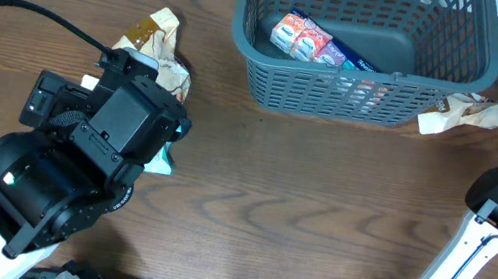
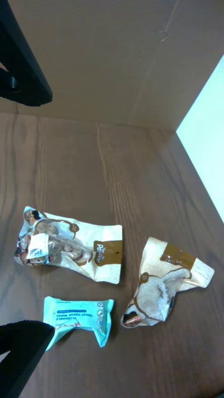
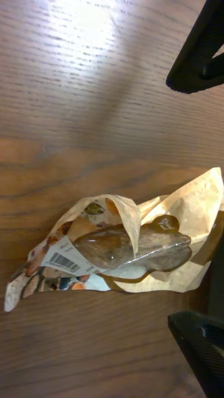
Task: Pack container
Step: 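Grasp the dried-mushroom bag with the right gripper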
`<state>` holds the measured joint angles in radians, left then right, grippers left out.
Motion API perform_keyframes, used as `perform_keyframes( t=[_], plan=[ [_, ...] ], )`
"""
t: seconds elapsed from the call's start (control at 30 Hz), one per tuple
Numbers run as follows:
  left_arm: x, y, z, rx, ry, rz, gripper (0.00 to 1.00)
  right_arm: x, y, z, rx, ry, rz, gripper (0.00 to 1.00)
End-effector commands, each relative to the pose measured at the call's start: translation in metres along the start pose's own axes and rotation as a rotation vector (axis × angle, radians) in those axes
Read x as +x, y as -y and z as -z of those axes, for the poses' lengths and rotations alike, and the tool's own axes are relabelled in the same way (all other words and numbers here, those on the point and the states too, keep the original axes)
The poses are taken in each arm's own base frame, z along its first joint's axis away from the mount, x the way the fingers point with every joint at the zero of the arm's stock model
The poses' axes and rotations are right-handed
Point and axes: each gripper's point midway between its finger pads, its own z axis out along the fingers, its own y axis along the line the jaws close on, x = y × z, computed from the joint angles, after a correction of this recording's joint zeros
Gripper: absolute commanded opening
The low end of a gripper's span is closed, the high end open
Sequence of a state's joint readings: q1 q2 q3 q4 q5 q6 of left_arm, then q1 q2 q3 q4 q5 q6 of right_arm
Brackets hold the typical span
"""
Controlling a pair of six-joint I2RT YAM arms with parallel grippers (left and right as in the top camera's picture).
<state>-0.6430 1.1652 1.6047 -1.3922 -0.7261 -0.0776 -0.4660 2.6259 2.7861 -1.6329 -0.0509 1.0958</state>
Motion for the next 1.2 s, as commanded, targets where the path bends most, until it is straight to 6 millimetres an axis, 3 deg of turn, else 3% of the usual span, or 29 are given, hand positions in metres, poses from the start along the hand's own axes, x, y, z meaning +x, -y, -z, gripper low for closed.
perform_keyframes(
  t=[0.0,0.27,0.5,0.97,1.17],
  plan=[
    [0.0,-0.004,0.0,-0.021,-0.002,-0.003,0.99,0.015,-0.006,-0.02,0.025,-0.022,0.033,0.99],
    [0.0,-0.004,0.0,-0.021,-0.002,-0.003,0.99,0.032,-0.016,-0.046,0.089,0.045,0.163,0.99],
    [0.0,-0.004,0.0,-0.021,-0.002,-0.003,0.99,0.038,-0.029,-0.051,0.056,0.062,0.201,0.99],
    [0.0,-0.004,0.0,-0.021,-0.002,-0.003,0.98,0.043,-0.001,-0.096,0.186,0.019,0.207,0.99],
    [0.0,-0.004,0.0,-0.021,-0.002,-0.003,0.99,0.044,0.002,-0.102,0.198,0.013,0.209,0.99]
  ],
)
